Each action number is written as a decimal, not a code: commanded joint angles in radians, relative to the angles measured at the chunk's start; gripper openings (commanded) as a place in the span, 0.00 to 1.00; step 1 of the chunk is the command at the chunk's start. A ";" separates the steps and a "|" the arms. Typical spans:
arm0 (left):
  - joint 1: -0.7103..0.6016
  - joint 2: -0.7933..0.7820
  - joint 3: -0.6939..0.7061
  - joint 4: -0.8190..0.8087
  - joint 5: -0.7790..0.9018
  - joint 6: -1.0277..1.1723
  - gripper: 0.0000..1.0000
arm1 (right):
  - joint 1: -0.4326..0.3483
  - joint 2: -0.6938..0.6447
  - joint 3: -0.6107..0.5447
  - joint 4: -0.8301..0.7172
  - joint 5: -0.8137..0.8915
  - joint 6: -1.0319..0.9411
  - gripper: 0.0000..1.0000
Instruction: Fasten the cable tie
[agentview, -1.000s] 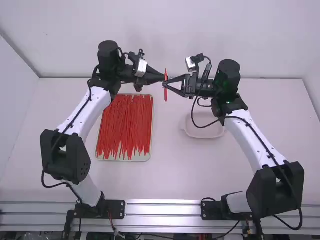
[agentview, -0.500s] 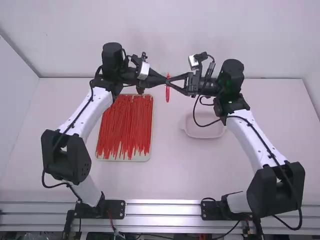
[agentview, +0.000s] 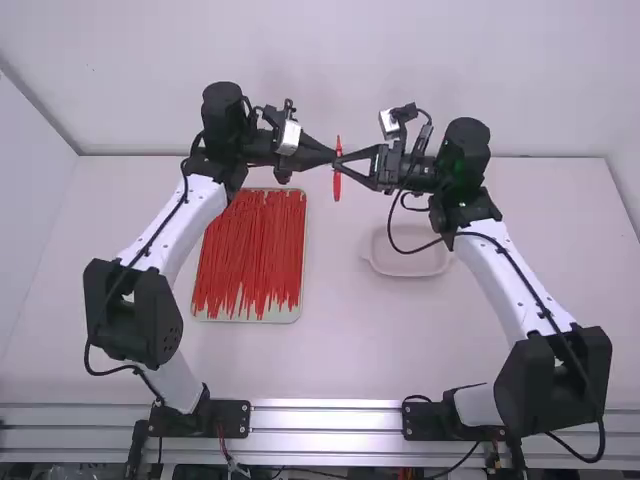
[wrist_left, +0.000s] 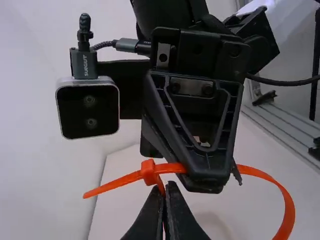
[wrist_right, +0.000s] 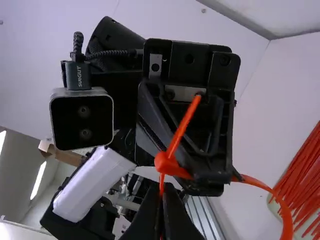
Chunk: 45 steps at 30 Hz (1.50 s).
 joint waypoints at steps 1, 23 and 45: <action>-0.024 -0.016 0.002 -0.010 0.099 -0.002 0.02 | -0.028 0.002 0.023 0.009 0.087 0.000 0.00; -0.031 -0.016 0.002 0.015 0.100 -0.079 0.02 | -0.085 0.002 0.023 0.017 -0.008 0.005 0.42; -0.071 -0.016 0.002 0.002 0.033 -0.086 0.02 | -0.087 0.002 0.023 0.024 -0.065 0.043 0.21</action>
